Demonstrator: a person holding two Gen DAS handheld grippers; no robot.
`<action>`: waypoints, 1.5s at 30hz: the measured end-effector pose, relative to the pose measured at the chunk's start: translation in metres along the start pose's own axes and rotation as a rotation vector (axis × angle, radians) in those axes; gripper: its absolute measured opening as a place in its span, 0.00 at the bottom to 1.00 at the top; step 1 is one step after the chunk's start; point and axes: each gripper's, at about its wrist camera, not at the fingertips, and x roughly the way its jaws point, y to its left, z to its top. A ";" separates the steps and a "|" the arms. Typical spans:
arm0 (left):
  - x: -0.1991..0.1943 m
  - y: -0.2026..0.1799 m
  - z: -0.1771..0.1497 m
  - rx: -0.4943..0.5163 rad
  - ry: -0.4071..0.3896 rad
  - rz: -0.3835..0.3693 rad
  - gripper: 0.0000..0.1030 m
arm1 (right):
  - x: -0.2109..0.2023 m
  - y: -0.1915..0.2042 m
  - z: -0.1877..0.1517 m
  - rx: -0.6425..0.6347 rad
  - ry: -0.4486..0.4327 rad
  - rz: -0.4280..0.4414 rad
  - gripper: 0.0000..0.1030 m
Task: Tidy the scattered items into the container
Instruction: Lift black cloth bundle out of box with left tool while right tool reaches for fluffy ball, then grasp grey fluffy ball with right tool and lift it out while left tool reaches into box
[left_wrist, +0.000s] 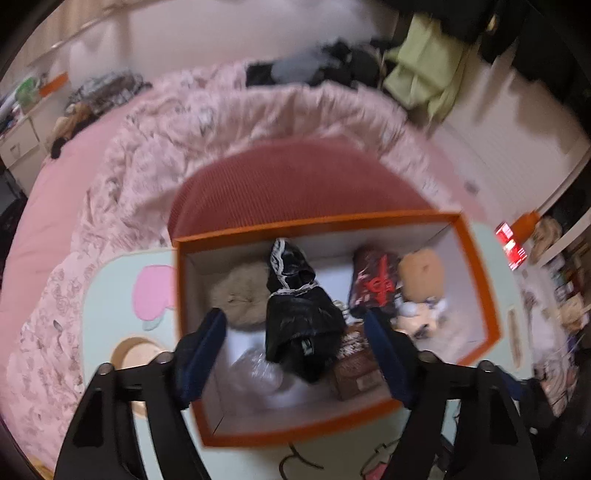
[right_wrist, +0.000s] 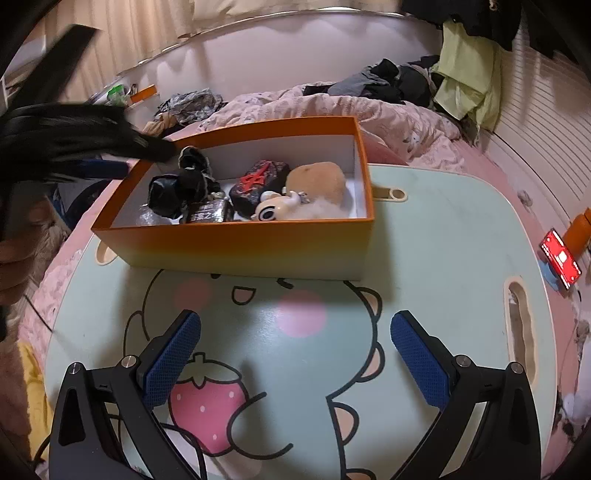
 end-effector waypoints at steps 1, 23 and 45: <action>0.009 -0.002 0.002 -0.004 0.021 0.004 0.53 | 0.000 -0.002 0.000 0.005 0.000 0.002 1.00; -0.112 0.051 -0.064 -0.005 -0.182 -0.083 0.28 | -0.028 -0.006 0.059 0.043 -0.092 0.128 0.77; -0.024 0.071 -0.154 -0.204 -0.060 -0.217 0.47 | 0.142 0.120 0.131 -0.152 0.330 0.173 0.47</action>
